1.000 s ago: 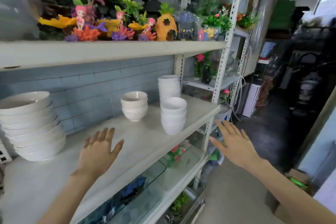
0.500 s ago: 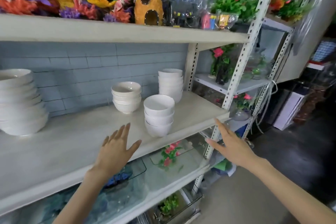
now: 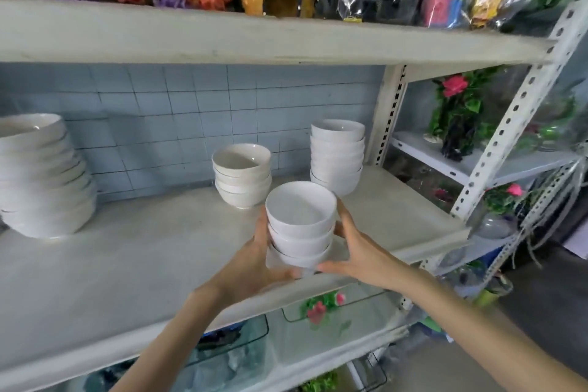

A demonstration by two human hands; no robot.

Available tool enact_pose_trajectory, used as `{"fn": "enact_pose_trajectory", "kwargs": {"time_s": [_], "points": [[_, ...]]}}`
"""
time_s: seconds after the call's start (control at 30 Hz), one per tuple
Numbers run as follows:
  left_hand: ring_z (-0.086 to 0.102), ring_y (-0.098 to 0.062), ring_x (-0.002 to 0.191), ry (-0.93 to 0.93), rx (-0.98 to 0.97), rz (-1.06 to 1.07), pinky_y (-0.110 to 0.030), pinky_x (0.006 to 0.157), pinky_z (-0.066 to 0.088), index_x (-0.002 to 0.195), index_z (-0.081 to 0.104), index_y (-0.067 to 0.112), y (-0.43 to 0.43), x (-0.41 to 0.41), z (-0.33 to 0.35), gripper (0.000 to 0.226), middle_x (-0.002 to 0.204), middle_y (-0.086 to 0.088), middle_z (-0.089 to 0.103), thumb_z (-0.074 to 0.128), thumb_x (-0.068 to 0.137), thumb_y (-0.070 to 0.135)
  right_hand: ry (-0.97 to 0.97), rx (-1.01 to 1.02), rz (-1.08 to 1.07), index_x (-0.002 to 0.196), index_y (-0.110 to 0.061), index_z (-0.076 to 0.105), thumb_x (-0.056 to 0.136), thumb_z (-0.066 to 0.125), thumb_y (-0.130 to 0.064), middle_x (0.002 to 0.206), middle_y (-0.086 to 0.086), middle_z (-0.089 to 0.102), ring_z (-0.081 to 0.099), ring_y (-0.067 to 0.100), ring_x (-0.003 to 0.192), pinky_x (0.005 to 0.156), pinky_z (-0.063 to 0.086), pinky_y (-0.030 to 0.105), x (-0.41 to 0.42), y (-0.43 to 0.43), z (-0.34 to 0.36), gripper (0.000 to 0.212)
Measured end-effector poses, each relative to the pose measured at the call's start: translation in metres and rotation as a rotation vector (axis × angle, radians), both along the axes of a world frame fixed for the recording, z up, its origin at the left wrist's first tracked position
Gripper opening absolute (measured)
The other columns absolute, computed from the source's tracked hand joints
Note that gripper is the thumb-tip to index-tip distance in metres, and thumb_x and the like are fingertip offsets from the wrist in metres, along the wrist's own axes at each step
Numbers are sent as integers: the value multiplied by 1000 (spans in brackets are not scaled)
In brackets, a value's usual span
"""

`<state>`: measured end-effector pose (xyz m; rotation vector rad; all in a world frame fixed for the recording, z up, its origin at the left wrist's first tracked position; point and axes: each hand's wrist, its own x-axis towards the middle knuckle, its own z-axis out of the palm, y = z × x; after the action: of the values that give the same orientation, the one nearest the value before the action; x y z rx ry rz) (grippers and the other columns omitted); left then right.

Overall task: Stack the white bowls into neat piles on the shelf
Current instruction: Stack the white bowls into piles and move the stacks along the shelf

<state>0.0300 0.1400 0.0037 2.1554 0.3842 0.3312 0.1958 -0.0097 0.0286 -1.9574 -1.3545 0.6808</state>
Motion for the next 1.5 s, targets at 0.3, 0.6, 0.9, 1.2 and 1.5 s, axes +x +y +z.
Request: {"fn": "enact_pose_trajectory", "kwargs": {"time_s": [0.3, 0.6, 0.9, 1.2, 1.5], "points": [[51, 7, 118, -98, -180, 88, -9, 92, 42, 143, 9, 38, 7, 14, -6, 120, 127, 30, 52, 91, 58, 15, 98, 71, 71, 139, -50, -18, 57, 87, -42, 136, -21, 41, 42, 0, 128, 106, 37, 23, 23, 22, -19, 134], [56, -1, 116, -203, -137, 307, -22, 97, 46, 138, 16, 49, -14, 23, 20, 121, 124, 21, 59, 91, 44, 38, 99, 239, 202, 142, -49, -5, 56, 89, -35, 132, -23, 50, 50, -5, 118, 103, 41, 22, 50, 29, 6, 128], [57, -4, 115, -319, -76, 496, -27, 99, 46, 140, 25, 40, -55, 10, 63, 113, 122, 10, 62, 92, 50, 22, 177, 350, 408, 147, -39, 4, 58, 86, -21, 130, -27, 49, 51, -4, 118, 101, 44, 24, 58, 30, 43, 122], [52, -3, 120, -286, -90, 637, -30, 101, 44, 132, 26, 57, -81, -30, 57, 110, 130, 16, 56, 91, 47, 34, 194, 324, 566, 146, -39, 4, 55, 86, -26, 120, -30, 55, 52, -8, 115, 96, 43, 14, 27, 36, 35, 123], [55, -8, 119, -321, -63, 675, -35, 100, 45, 133, 29, 53, -58, -96, 66, 108, 129, 12, 58, 91, 47, 32, 223, 365, 596, 147, -38, 6, 58, 87, -22, 127, -26, 55, 51, -3, 120, 97, 44, 16, -38, 66, 43, 121]]}}
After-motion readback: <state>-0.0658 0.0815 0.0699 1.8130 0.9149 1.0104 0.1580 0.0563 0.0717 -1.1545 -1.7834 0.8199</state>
